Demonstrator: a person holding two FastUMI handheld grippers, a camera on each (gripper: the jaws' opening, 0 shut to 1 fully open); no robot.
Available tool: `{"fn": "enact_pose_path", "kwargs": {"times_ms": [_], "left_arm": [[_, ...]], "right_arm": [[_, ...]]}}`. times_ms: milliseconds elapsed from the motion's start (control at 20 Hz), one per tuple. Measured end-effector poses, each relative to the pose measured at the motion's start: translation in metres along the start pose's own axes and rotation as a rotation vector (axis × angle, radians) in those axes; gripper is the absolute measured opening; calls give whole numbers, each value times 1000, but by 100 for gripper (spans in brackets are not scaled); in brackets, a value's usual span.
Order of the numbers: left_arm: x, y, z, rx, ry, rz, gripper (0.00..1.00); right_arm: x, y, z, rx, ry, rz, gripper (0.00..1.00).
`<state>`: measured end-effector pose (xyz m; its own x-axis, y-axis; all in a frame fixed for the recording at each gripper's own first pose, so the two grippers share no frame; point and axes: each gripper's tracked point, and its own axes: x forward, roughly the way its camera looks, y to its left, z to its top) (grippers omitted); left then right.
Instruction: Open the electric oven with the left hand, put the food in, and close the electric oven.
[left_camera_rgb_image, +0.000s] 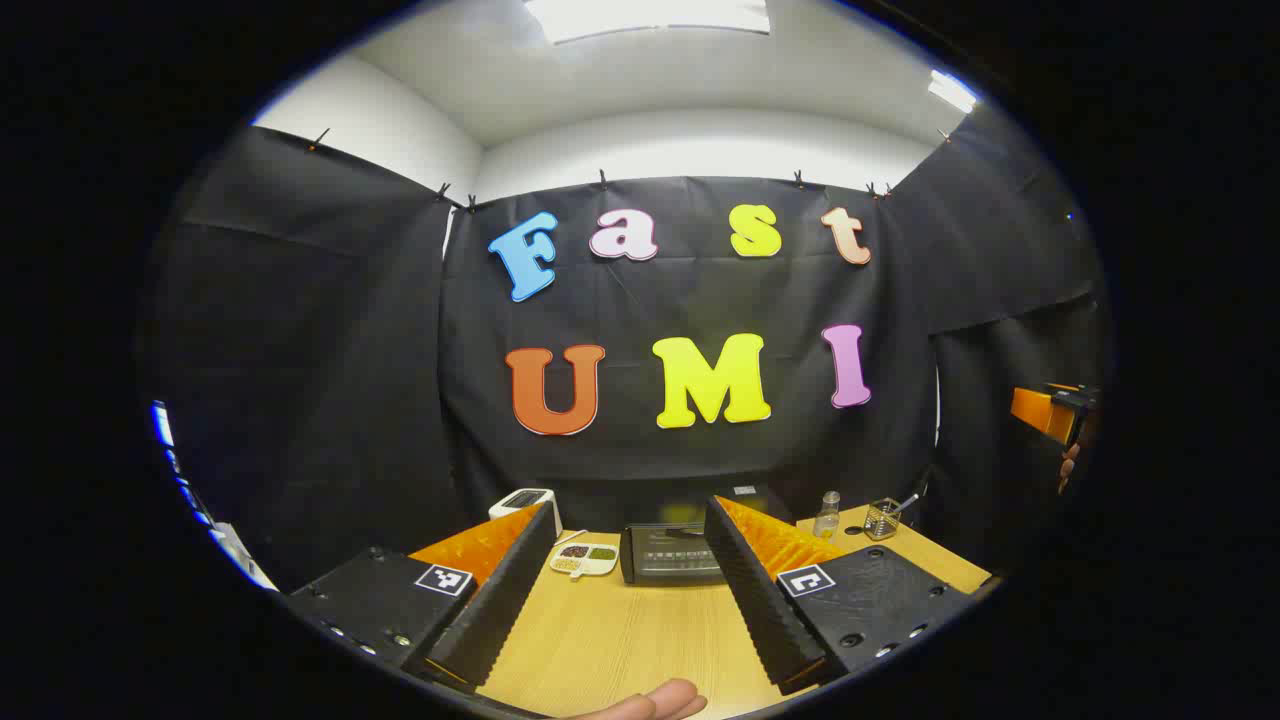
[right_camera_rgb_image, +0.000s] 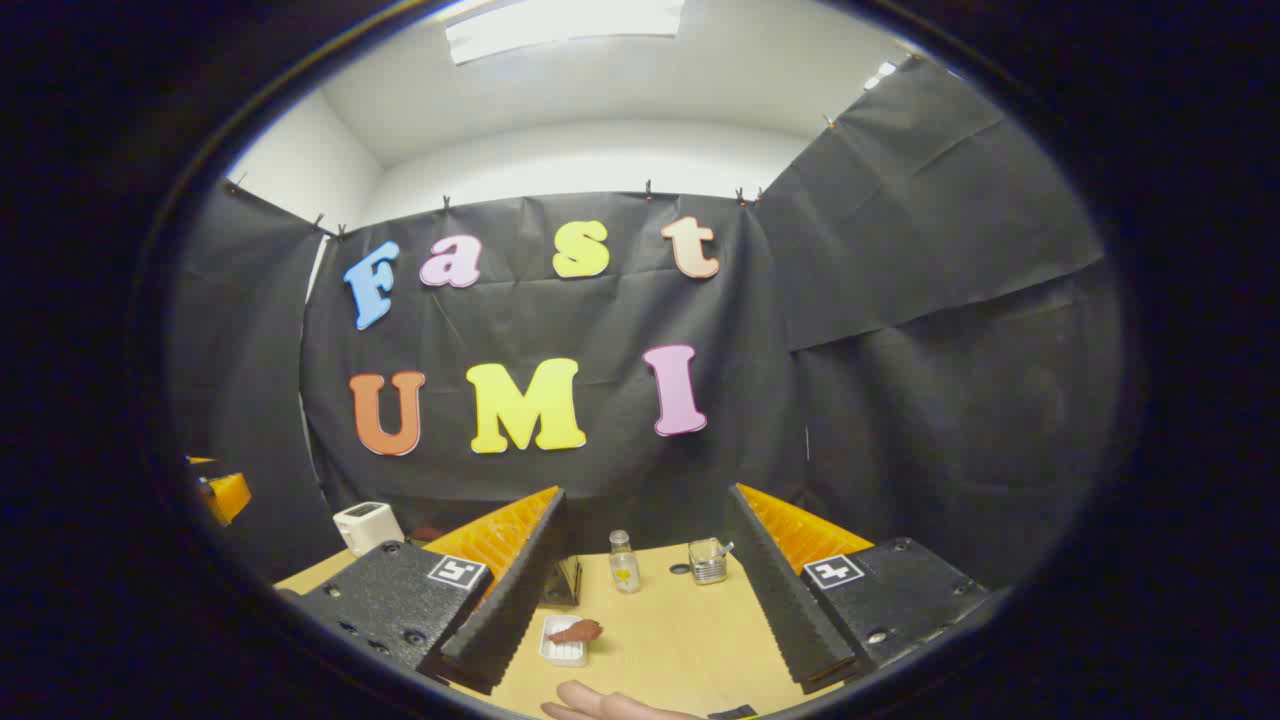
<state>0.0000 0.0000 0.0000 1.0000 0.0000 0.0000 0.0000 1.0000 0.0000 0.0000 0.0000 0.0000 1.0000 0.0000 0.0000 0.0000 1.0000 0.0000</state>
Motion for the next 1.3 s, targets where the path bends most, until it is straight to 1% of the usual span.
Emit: {"fn": "enact_pose_path", "kwargs": {"times_ms": [150, 200, 300, 350, 400, 500, 600, 650, 700, 750, 950, 1000, 1050, 1150, 1200, 1250, 1300], "left_arm": [[0, -6, 1, -32, -13, -5, 95], [1, -6, 2, -35, -13, -3, 95], [6, -11, 1, -30, -9, -27, 95], [9, -14, 0, -35, -5, -43, 95], [12, -16, 0, -44, -5, -55, 95], [20, -17, 2, -54, -2, -60, 95], [28, -24, 5, -55, -3, -79, 95], [34, -27, 8, -51, -7, -81, 95], [40, -30, 10, -43, -13, -81, 95], [47, -33, 12, -37, -18, -82, 95], [77, -50, 13, -49, -28, -99, 95], [85, -52, 15, -54, -35, -102, 95], [95, -53, 13, -61, -39, -98, 95], [121, -53, 3, -53, -21, -91, 94], [136, -54, -5, -49, -2, -88, 95], [149, -57, -15, -46, 20, -88, 95], [165, -61, -24, -43, 44, -96, 95]], "right_arm": [[-7, 4, 6, 4, -31, 33, 97], [-8, 2, 9, 7, -42, 33, 100], [-7, -1, 9, 21, -43, 35, 100], [-3, -1, 9, 20, -40, 35, 97], [1, -3, 9, 15, -38, 38, 100], [15, -5, 6, 18, -25, 54, 100], [28, -10, 4, 25, -7, 65, 100], [35, -11, 4, 25, -5, 70, 97], [42, -13, 4, 19, -1, 71, 97], [49, -15, 3, 11, 2, 73, 100], [70, -16, 5, 2, 16, 94, 100], [76, -17, 7, -3, 10, 93, 97], [82, -20, 10, -9, 0, 89, 100], [92, -24, 13, -24, -20, 77, 100], [96, -25, 13, -31, -27, 75, 96], [100, -25, 12, -35, -31, 75, 100], [103, -26, 11, -35, -32, 76, 100]]}}
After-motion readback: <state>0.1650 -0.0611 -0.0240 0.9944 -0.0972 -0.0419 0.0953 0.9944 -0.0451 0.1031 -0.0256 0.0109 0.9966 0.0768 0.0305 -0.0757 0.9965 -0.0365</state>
